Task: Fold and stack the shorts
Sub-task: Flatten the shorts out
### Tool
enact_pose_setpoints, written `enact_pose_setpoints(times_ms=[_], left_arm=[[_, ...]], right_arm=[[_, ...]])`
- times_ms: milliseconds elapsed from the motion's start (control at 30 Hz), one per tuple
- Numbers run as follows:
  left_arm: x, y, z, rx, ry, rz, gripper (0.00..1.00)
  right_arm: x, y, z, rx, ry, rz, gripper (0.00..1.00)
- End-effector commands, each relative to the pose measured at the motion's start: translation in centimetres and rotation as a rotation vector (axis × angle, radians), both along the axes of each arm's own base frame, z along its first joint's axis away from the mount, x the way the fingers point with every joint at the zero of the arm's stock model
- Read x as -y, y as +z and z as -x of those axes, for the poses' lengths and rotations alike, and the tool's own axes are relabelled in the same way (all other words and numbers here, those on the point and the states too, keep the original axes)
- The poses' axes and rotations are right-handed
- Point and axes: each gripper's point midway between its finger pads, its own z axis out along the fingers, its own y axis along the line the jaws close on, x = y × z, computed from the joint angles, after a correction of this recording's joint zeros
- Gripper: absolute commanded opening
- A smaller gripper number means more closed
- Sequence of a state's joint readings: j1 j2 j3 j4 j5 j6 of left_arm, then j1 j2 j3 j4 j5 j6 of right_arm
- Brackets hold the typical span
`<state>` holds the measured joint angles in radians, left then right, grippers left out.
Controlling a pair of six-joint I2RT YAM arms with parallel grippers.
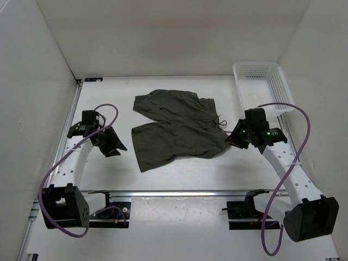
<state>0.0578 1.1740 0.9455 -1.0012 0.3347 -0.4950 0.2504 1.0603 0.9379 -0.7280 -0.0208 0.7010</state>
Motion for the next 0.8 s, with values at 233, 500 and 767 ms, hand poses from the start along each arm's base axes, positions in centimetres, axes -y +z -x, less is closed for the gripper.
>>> enact_pose_setpoints(times_ms=[233, 500, 767], left_arm=[[5.5, -4.8, 3.0, -0.182, -0.105, 0.117, 0.84], [8.5, -7.6, 2.8, -0.250, -0.148, 0.059, 0.86], [8.8, -10.6, 2.2, -0.317, -0.157, -0.050, 0.75]], right_arm=[[0.9, -6.0, 1.3, -0.176, -0.075, -0.234, 0.19], [3.1, -8.4, -1.6, -0.189, -0.113, -0.326, 0.51], [2.7, -10.9, -3.6, -0.223, -0.059, -0.331, 0.74]])
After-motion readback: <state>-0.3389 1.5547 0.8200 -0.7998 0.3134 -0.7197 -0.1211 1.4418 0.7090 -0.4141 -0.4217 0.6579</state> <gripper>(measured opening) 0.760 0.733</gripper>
